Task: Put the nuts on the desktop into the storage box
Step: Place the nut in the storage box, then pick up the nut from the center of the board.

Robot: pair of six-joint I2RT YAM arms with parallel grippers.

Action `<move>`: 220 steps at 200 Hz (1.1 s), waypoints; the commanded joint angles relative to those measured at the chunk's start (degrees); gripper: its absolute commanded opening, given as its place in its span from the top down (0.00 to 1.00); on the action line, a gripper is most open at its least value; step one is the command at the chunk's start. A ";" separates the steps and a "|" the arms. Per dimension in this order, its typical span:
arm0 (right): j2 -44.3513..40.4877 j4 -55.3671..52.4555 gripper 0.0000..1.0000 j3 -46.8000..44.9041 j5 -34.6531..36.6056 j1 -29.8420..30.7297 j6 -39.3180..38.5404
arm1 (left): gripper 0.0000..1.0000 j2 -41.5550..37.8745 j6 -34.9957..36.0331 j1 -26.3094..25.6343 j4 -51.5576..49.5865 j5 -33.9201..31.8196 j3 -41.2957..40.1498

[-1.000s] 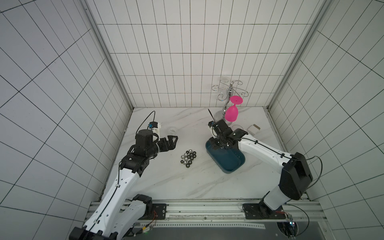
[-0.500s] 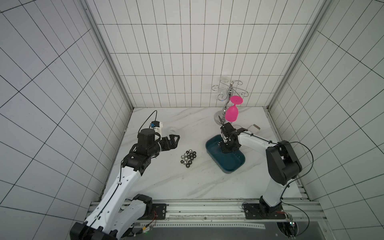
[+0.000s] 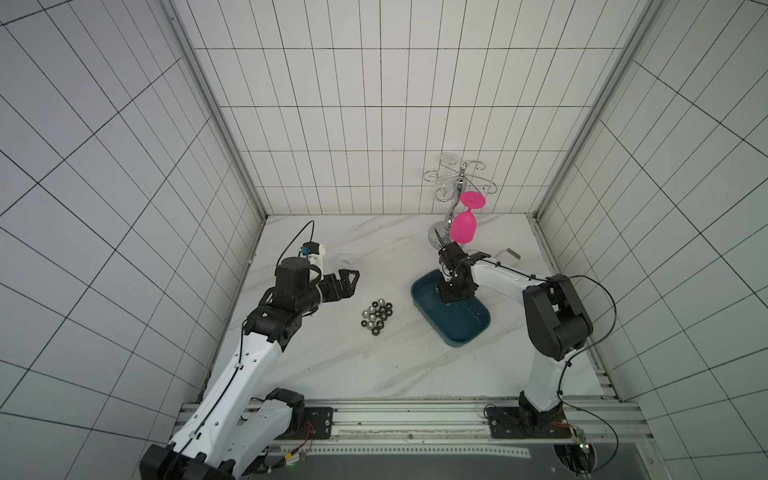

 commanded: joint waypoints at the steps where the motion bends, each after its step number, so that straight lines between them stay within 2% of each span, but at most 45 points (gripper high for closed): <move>1: -4.73 -1.49 0.51 0.54 1.04 -0.31 -0.56 | 0.02 -0.32 1.01 -0.18 0.13 -0.68 0.48; 30: -14.41 -0.79 0.50 -1.73 0.97 3.41 -0.55 | 0.01 -0.75 1.24 -0.18 -0.13 -1.15 0.57; 52: -19.90 -0.21 0.44 -2.88 2.30 10.90 1.01 | 0.01 -0.47 0.57 -0.18 -0.22 -3.17 0.31; 77: -20.73 0.83 0.42 -3.76 2.14 19.36 5.59 | 0.01 0.29 -0.81 -0.18 -0.22 -3.18 -0.04; 100: -17.49 2.65 0.42 -3.73 1.87 25.42 7.49 | 0.01 -0.26 -1.21 -0.18 -0.29 -3.50 -0.30; 135: -9.25 3.06 0.42 -0.33 0.10 30.72 8.87 | 0.01 -2.30 -0.66 -0.18 -1.93 -5.27 -0.38; 220: 6.23 3.04 0.42 9.35 -3.97 33.42 11.92 | 0.02 -6.65 1.79 0.09 -7.32 -7.92 -0.74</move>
